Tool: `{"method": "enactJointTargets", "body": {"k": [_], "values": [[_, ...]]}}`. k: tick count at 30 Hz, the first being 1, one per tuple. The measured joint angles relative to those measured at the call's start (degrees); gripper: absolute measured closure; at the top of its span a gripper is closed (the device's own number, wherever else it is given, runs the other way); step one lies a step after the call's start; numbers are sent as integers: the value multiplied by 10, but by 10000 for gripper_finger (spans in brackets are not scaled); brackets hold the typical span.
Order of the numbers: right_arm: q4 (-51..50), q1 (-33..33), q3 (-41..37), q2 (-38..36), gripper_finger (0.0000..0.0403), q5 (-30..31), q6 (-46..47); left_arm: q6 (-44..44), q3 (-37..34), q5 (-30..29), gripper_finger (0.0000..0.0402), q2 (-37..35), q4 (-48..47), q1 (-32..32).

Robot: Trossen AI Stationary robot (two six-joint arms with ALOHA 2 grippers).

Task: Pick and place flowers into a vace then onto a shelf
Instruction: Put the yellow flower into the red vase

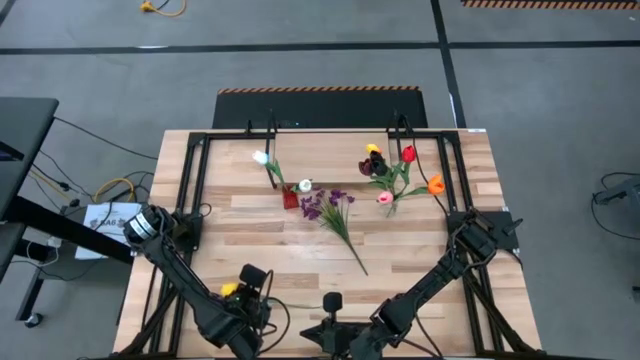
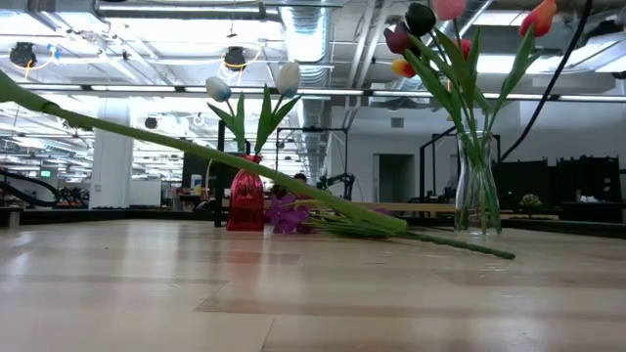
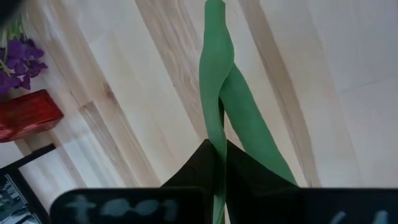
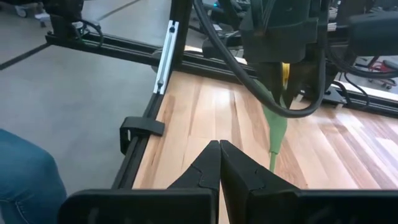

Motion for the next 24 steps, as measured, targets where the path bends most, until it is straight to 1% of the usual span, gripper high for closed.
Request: {"method": "enactJointTargets", "body": {"k": [3,6,13,16,24], "values": [[0,0,0,0,403,0,4,-4,0,1,401,0,11,0],[0,-6,0,0,403,-1,27,-6,8,3,401,0,17,0],[-39,-29,0,0,397,-45,97,-12,50,-7,401,0,17,7],[-51,-38,0,0,376,-46,105,-10,60,-7,401,0,15,11],[-49,-51,0,0,289,-49,105,-9,61,-5,401,0,10,14]]}}
